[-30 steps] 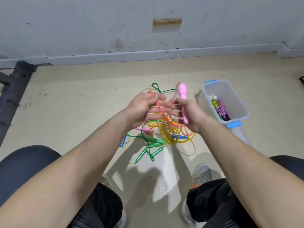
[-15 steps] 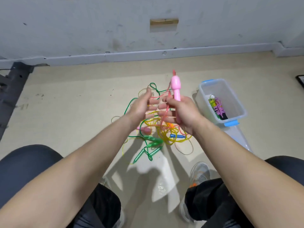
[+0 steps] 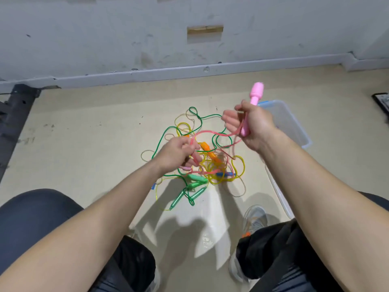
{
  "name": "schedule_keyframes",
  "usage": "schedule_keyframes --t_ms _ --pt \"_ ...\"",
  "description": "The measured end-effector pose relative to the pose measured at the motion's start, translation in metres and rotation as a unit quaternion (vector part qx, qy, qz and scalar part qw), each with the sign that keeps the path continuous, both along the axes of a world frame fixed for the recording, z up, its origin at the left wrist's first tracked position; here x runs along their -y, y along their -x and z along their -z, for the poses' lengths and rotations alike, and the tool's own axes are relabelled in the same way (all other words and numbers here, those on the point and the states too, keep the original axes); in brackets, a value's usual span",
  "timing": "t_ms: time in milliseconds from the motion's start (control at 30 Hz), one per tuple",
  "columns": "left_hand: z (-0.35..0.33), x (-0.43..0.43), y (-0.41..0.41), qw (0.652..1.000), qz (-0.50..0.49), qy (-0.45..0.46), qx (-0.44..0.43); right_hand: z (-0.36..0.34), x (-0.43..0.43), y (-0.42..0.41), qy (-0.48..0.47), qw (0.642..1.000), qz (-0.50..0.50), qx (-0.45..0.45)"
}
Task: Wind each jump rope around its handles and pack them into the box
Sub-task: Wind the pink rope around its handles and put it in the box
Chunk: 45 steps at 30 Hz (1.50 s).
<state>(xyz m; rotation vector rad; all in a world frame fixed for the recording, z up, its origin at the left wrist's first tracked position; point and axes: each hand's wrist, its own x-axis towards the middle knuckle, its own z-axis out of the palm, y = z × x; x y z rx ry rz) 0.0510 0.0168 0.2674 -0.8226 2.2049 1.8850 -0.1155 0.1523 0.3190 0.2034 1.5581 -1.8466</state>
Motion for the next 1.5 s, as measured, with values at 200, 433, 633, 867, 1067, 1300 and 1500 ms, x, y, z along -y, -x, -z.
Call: schedule_keyframes --t_ms 200,433,633,867,1067,1300,1500 --pt "-0.068 0.006 0.037 0.966 -0.141 -0.186 -0.107 0.028 -0.015 -0.038 -0.042 0.981 -0.183 0.054" --pt "-0.077 0.033 0.051 0.897 -0.312 -0.286 -0.127 0.025 -0.012 -0.066 -0.071 0.961 -0.26 -0.056" --pt "-0.038 0.007 0.024 0.965 -0.188 -0.178 -0.038 0.006 -0.004 -0.065 -0.037 0.98 -0.189 -0.057" --pt "0.002 -0.042 -0.011 0.986 0.074 -0.151 -0.005 -0.026 0.019 -0.049 0.066 0.995 -0.069 -0.027" --pt "0.018 -0.026 -0.029 0.995 0.082 -0.026 0.04 -0.028 0.012 -0.018 0.049 0.999 -0.008 -0.024" --pt "-0.046 -0.006 -0.001 0.979 -0.072 -0.182 -0.054 0.015 -0.012 -0.044 -0.067 0.978 -0.195 0.01" --pt "-0.085 0.024 0.027 0.878 -0.279 -0.356 -0.156 0.018 -0.022 -0.079 -0.034 0.945 -0.325 -0.014"
